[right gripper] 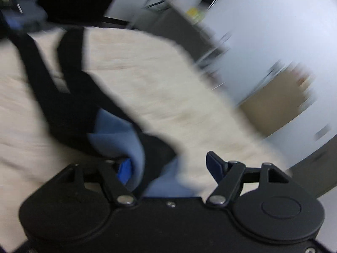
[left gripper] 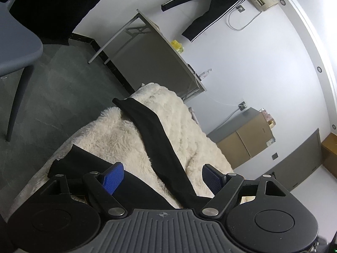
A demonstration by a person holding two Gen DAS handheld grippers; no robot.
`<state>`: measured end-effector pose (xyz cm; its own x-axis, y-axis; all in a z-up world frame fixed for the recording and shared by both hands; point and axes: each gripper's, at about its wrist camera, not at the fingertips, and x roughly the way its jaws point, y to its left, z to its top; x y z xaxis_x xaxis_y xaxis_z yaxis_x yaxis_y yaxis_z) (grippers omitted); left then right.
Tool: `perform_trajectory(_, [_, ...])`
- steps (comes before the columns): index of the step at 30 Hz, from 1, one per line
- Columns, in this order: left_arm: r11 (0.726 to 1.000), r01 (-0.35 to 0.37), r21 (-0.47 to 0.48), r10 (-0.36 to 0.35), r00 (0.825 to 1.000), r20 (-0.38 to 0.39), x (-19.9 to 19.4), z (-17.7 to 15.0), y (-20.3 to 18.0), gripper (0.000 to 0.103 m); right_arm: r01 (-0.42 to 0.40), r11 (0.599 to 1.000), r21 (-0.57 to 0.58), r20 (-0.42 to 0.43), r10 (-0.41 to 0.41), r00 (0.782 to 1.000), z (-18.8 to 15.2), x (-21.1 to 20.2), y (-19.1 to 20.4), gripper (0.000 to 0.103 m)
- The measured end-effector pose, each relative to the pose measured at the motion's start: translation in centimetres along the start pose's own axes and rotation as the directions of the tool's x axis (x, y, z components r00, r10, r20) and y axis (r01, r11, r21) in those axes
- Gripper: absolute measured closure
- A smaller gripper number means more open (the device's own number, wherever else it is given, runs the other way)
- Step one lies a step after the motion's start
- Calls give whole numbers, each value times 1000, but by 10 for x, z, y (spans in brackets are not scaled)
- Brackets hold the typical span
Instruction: Fold clothes
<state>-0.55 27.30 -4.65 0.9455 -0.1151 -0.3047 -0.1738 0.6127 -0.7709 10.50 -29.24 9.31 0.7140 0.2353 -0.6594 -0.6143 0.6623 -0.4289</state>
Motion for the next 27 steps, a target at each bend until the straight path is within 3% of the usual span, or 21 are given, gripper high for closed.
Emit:
perform_trajectory(1, [1000,1,-4,-1,1000,0,0,0,1,26,-73,991,116,-17,75,997,-10,-2,-9,33])
perform_trajectory(2, [1000,3,-12,-3,1000,1,0,1,2,26,-127,950,286,-14,137,991,-23,-2,-23,33])
perform_trajectory(4, [1000,5,-23,-5,1000,4,0,2,3,26,-102,808,580,-30,146,989,-49,5,-38,34])
perform_trajectory(5, [1000,8,-30,-7,1000,6,-1,3,4,26,-71,665,743,-41,152,988,-66,10,-43,37])
perform_trajectory(7, [999,9,-37,-9,1000,10,-1,3,5,26,-50,380,924,-31,205,978,-101,23,-32,39])
perform_trajectory(8, [999,11,-41,-10,1000,11,-2,4,5,26,-43,301,953,-27,224,974,-113,31,-20,43])
perform_trajectory(9, [999,12,-45,-12,1000,13,-3,4,6,26,-32,235,971,-25,238,971,-123,38,-7,46])
perform_trajectory(10, [999,15,-48,-14,1000,13,-4,4,6,26,-4,200,980,-41,218,975,-131,44,5,46])
perform_trajectory(11, [999,17,-50,-16,1000,13,-5,4,6,26,9,189,982,-49,206,977,-136,45,10,47])
perform_trajectory(12, [999,18,-50,-18,1000,13,-6,4,6,26,65,149,987,-88,158,984,-148,52,21,53])
perform_trajectory(14, [998,26,-52,-25,1000,15,-8,5,7,26,141,60,988,-143,45,989,-163,55,33,54])
perform_trajectory(16, [998,31,-58,-30,999,21,-9,5,7,25,176,35,984,-174,-37,984,-165,59,39,55])
perform_trajectory(19, [996,35,-78,-33,999,26,-9,6,10,25,172,49,984,-167,-105,980,-161,74,43,63])
perform_trajectory(20, [996,33,-83,-31,999,23,-8,6,11,25,175,70,982,-163,-148,975,-159,80,45,69])
perform_trajectory(21, [996,33,-85,-31,999,21,-7,6,12,25,200,121,972,-178,-172,969,-151,83,44,87])
perform_trajectory(23, [996,34,-83,-32,999,22,-7,6,11,25,262,231,937,-215,-209,954,-133,88,40,98])
perform_trajectory(26, [996,35,-86,-33,999,24,-8,6,12,25,245,384,890,-155,-251,956,-94,76,20,98])
perform_trajectory(27, [995,36,-88,-34,999,24,-8,6,12,25,234,428,873,-119,-279,953,-82,53,7,98])
